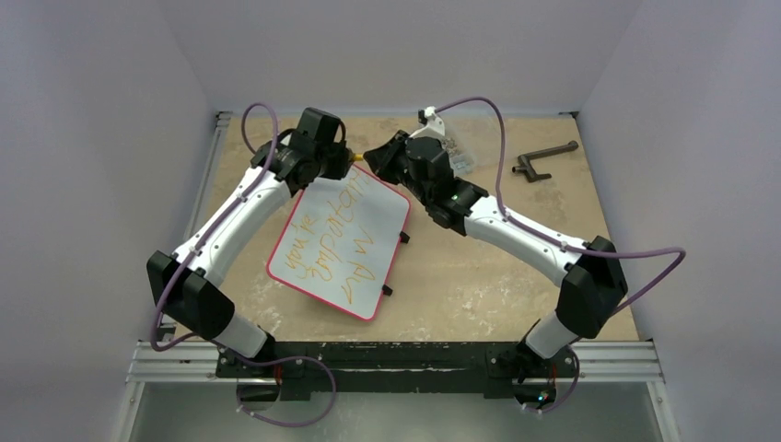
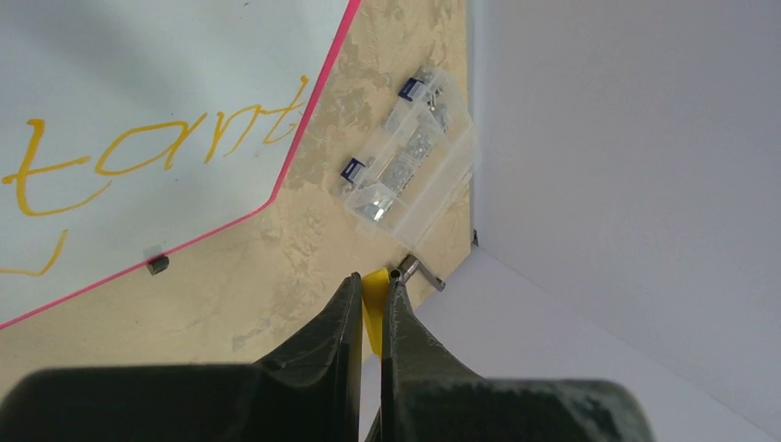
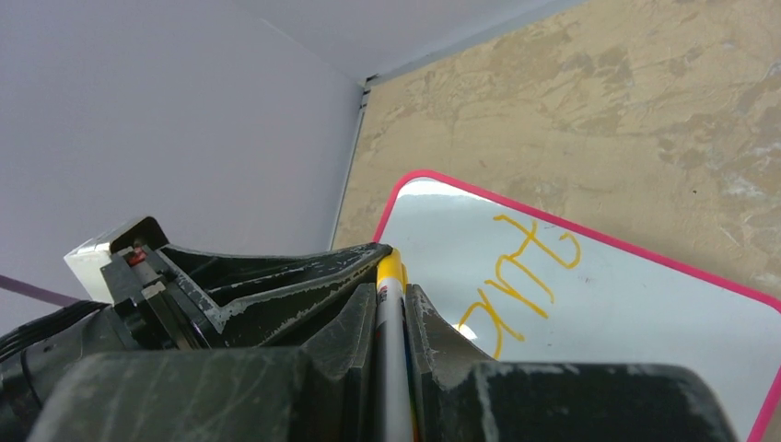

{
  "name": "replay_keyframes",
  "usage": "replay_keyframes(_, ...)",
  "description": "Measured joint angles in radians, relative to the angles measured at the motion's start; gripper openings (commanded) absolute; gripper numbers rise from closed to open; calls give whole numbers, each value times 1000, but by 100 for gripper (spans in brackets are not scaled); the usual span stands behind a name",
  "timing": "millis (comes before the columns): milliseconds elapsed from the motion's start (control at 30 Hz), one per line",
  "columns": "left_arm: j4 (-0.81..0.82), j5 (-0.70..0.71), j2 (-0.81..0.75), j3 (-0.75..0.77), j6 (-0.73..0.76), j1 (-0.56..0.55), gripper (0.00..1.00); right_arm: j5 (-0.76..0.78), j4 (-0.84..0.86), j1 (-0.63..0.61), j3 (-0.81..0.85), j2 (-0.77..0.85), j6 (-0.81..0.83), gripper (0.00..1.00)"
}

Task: Write a sentence on the whiteboard
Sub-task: Put down the whiteboard marker at the center of the board.

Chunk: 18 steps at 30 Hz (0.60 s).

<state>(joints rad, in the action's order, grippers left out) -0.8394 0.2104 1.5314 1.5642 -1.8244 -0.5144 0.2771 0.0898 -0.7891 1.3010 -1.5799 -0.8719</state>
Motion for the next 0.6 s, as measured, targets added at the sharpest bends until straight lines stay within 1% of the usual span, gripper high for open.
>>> replay_keyframes(100, 1, 28, -4, -2, -5, -2, 0, 2, -29, -1, 47, -38, -2, 0)
replay_keyframes(167, 4, -37, -18, 1, 5, -31, 0, 29, -33, -1, 64, -74, 3, 0)
replay_keyframes(233, -55, -100, -49, 2, 13, -112, 0, 58, -26, 24, 69, -138, 7, 0)
replay_keyframes(300, -40, -184, -69, 11, 11, -174, 0, 66, -59, 39, 69, -191, 19, 0)
replay_keyframes(333, -44, -201, -76, 23, 13, -194, 0, 64, -86, 37, 69, -214, 27, 0)
replay_keyframes(433, -51, -262, -85, 37, 21, -195, 0, 54, -122, 26, 68, -239, 40, 0)
replay_keyframes(600, -32, -286, -93, 37, 19, -193, 0, 47, -127, 23, 64, -206, 62, 0)
